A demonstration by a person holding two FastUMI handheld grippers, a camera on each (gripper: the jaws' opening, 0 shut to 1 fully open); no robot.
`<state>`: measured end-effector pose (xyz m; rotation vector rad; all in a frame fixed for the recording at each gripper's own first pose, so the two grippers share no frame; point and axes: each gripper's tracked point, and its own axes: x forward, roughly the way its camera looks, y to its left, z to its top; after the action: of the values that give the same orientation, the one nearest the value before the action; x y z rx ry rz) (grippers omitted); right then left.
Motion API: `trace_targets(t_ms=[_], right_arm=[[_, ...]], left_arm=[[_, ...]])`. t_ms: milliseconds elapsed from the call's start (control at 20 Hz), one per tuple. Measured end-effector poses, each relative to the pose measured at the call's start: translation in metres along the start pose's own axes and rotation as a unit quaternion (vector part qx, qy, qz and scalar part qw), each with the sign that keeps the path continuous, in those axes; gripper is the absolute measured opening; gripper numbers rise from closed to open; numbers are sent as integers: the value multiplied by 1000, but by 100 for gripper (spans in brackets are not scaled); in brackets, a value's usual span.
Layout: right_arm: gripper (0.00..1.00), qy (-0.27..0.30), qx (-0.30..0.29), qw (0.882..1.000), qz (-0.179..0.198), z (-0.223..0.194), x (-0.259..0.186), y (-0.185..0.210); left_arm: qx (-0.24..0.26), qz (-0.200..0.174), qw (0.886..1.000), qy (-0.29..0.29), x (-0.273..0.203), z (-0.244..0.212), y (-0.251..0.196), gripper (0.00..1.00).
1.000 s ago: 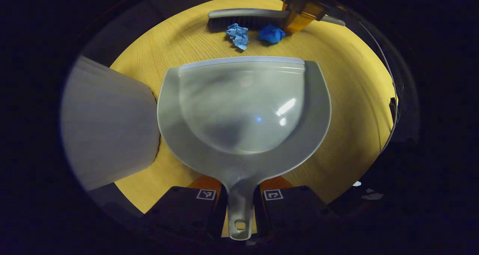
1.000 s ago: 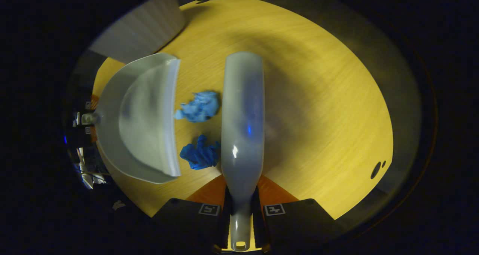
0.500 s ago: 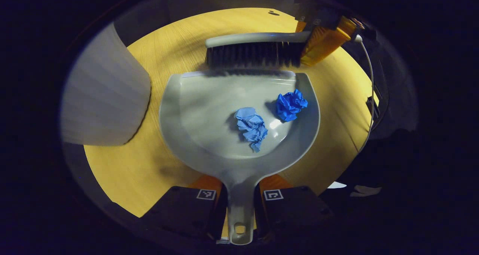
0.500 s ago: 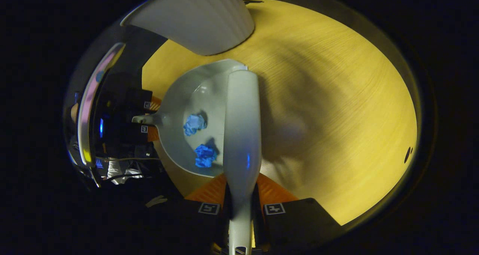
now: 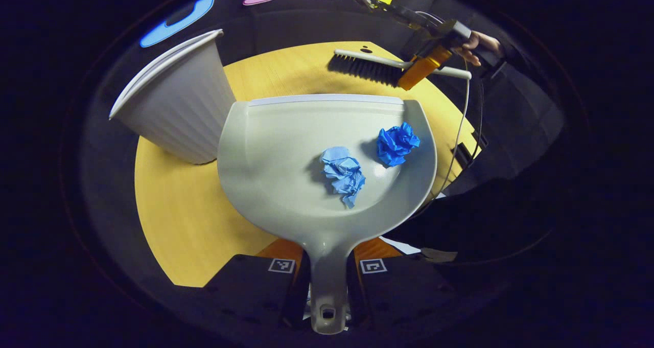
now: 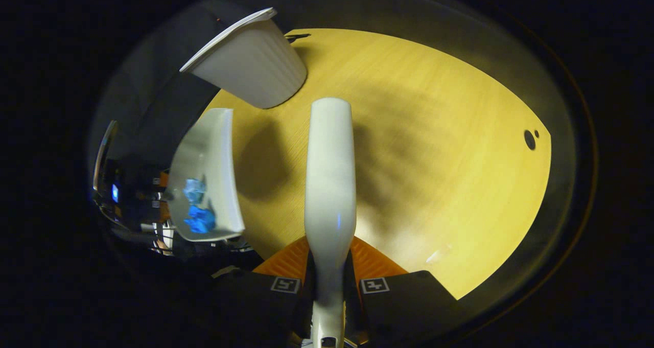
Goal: Pick up the small broom and dustpan from the desktop, sweep the trash into the dustpan with the broom, and then empty the trash into the garbage bin.
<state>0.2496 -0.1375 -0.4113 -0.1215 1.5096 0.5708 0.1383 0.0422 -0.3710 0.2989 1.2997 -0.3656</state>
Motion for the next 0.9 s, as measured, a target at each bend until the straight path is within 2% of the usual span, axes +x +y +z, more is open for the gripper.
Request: trace_targets(t_ms=[100,200,300,450,600,650,700,900], right_arm=[[29,-30,54,998,16,-17,-5,-3],[29,-48,97,993,41,-34,14,-14],[32,-55,107,992,34,-44,28,-23],[29,-61,108,992,16,-57,24,-23],[29,-78,114,990,26,-63,17,-8],[32,-83,116,989,34,-65,16,-2],[29,-81,117,989,44,-69,14,6],[29,-96,128,983,94,-74,2,40]], left_arm=[[-19,16,1000,-8,1,4,-5,30],[-39,30,999,-21,4,8,-10,30],[-65,49,996,-44,6,18,-11,30],[-93,99,988,-75,14,34,-1,29],[-112,176,973,-101,33,69,30,30],[-121,194,967,-112,40,82,42,30],[-126,203,965,-112,55,96,54,30],[-104,250,960,-65,136,148,68,30]])
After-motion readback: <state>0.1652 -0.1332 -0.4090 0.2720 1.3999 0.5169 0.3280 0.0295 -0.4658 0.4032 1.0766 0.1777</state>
